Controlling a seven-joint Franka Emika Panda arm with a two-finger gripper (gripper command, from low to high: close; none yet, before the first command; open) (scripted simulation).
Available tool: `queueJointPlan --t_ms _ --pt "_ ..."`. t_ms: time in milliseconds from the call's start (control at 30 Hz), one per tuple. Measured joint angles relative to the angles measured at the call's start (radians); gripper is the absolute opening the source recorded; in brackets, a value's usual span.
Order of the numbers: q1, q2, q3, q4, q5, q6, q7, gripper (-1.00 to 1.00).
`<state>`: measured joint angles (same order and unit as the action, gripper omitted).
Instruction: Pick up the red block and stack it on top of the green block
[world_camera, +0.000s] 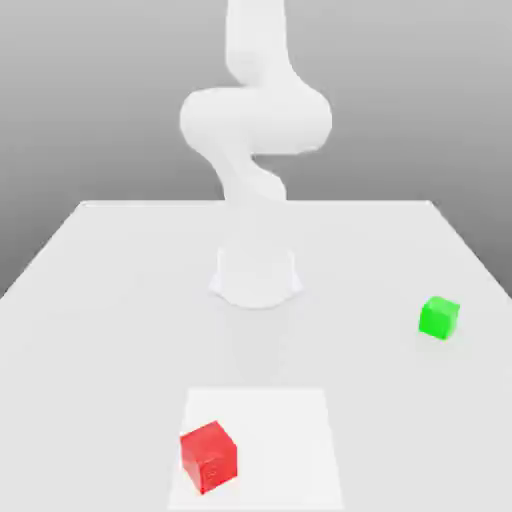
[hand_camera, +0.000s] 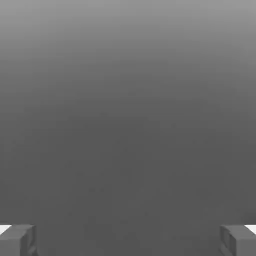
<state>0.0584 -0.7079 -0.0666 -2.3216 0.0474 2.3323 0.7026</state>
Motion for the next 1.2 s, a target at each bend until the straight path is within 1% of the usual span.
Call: queueJointPlan --t_ms 133,267,367,500,600,667,733,833,867,967,1100,1133,1200 --pt "0.087 0.154 -0.099 -0.035 0.082 0.052 -0.164 0.00" --pt "0.150 0.306 -0.171 -0.068 0.165 0.100 -0.324 0.00" --pt "0.186 0.419 -0.211 -0.093 0.219 0.136 -0.438 0.00" --pt "0.207 0.564 -0.236 -0.127 0.273 0.187 -0.577 0.00" --pt "0.207 0.664 -0.241 -0.155 0.282 0.232 -0.659 0.00" --pt "0.204 0.725 -0.244 -0.175 0.268 0.265 -0.700 0.00" --pt "0.196 0.779 -0.251 -0.195 0.234 0.301 -0.726 0.00" --pt "0.196 0.847 -0.277 -0.228 0.140 0.358 -0.733 0.00" --pt "0.196 0.868 -0.283 -0.233 0.123 0.377 -0.737 0.00" --pt "0.179 0.939 -0.260 -0.226 0.152 0.435 -0.773 0.00" --pt "0.118 1.044 -0.183 -0.209 0.229 0.517 -0.832 0.00" --pt "0.107 1.064 -0.169 -0.205 0.248 0.531 -0.846 -1.00" --pt "0.107 1.064 -0.169 -0.205 0.248 0.531 -0.846 -1.00"
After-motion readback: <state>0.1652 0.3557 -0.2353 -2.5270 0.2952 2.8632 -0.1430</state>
